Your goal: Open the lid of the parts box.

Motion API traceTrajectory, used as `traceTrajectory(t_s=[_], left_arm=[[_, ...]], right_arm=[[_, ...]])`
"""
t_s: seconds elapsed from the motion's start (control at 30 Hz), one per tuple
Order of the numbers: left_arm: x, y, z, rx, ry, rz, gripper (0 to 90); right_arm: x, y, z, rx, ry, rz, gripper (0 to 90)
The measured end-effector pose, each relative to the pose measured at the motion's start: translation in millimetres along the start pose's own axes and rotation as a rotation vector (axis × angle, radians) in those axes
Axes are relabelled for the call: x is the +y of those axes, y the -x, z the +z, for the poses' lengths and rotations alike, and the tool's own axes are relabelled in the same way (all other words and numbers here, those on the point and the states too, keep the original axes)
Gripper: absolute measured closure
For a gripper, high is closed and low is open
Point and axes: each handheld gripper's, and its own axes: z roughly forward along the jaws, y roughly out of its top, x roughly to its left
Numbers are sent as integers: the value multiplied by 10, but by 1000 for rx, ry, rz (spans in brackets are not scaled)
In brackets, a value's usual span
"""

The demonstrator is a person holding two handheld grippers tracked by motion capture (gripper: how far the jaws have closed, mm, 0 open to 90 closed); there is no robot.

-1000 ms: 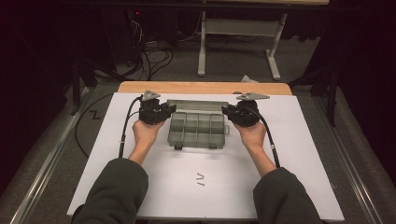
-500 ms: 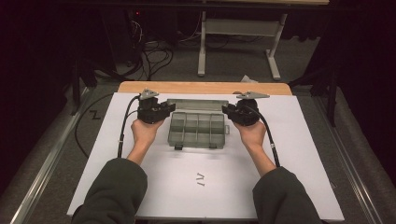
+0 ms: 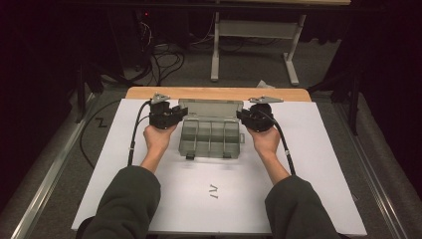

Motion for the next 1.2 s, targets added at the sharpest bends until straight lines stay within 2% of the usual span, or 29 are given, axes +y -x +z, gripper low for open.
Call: traceTrajectory(t_s=[0.2, 0.33, 0.5, 0.63, 0.7, 0.97, 1.2], left_arm=[[8, -10, 32, 3, 1, -9, 659], [15, -3, 78, 14, 2, -11, 622], [11, -24, 138, 27, -16, -26, 634], [10, -44, 166, 39, -31, -45, 684], [3, -67, 189, 36, -41, -69, 695], [-39, -91, 284, 56, -78, -99, 694], [-64, -106, 346, 79, -112, -103, 679]], right_arm=[[14, 7, 40, -19, -9, -14, 773], [16, 7, 71, -30, -17, -17, 778], [1, 13, 126, -46, -33, -23, 783], [-11, 21, 180, -56, -52, -28, 788], [-21, 21, 206, -64, -59, -31, 792], [-61, 30, 284, -76, -94, -42, 794], [-80, 41, 326, -84, -115, -42, 794]])
